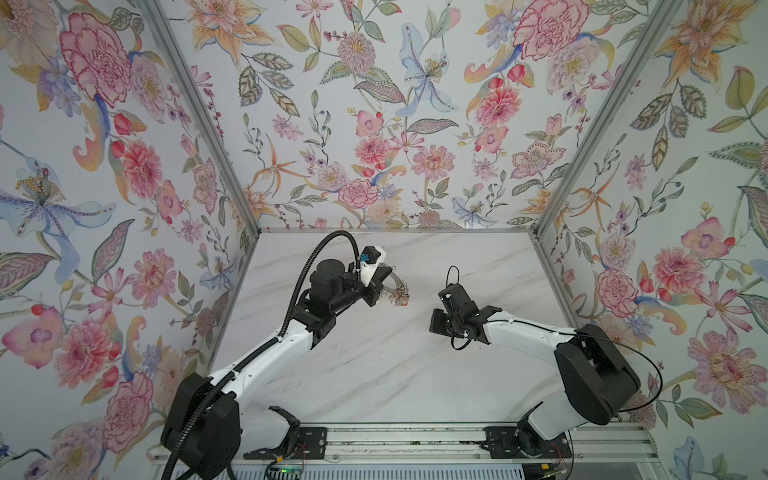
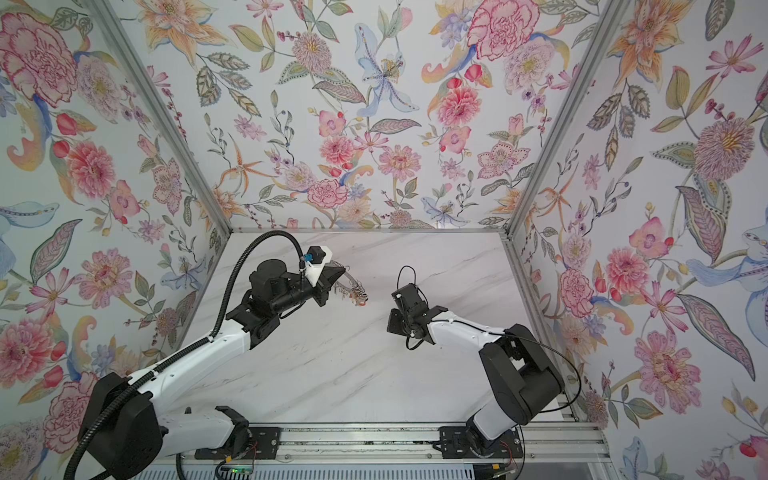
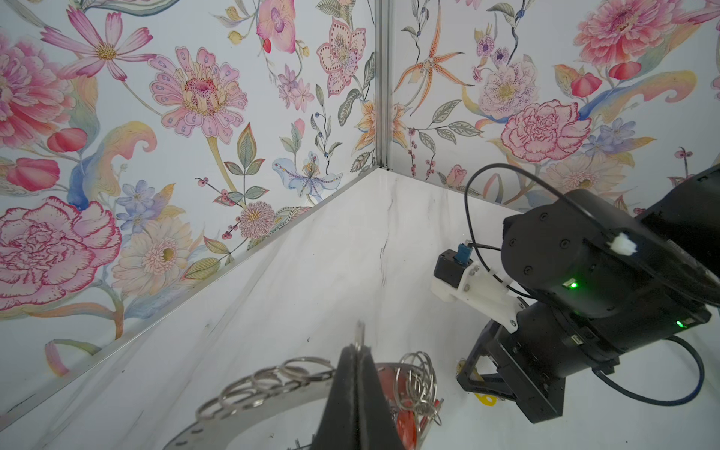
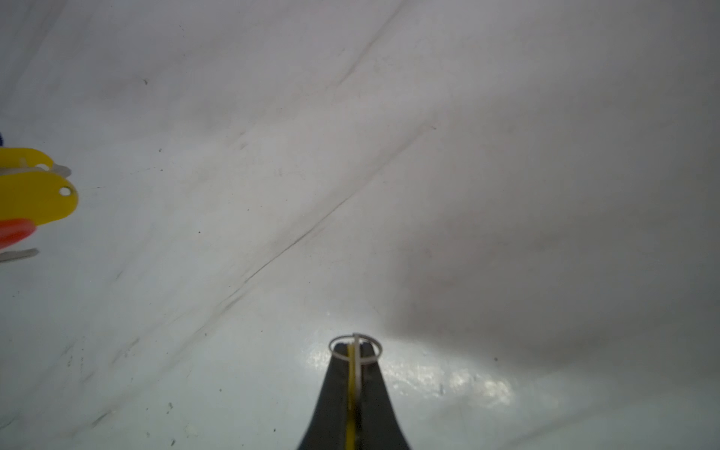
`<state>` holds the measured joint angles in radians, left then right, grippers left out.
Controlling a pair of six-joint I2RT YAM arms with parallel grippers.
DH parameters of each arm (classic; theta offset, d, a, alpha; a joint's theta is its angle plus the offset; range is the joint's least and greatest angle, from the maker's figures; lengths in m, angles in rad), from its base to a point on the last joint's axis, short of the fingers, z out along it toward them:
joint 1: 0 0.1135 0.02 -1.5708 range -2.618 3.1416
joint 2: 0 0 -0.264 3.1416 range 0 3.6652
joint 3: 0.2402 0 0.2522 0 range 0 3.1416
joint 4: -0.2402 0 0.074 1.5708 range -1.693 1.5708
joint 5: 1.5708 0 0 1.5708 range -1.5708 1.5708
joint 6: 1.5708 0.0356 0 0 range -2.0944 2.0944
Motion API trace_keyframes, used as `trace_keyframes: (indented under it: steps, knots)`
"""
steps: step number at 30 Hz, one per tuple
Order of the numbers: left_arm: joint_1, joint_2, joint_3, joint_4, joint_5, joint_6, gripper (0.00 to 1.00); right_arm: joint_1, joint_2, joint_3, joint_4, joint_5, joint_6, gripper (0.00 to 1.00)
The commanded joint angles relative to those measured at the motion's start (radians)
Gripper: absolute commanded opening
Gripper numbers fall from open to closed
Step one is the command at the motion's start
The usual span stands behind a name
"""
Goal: Remove the keys from the keyring
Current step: 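Pull the right gripper away from the plate held by the left gripper, then open the right gripper to drop the yellow-tagged key onto the table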
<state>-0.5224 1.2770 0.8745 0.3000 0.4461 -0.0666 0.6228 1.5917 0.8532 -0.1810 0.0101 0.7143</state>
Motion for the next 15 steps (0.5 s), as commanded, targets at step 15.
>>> trace_keyframes:
  steps: [15]
  knots:
    - [0.008,-0.005,0.041,0.01,-0.045,-0.017,0.0,0.017,-0.002,0.082,-0.094,0.053,-0.124,0.27]
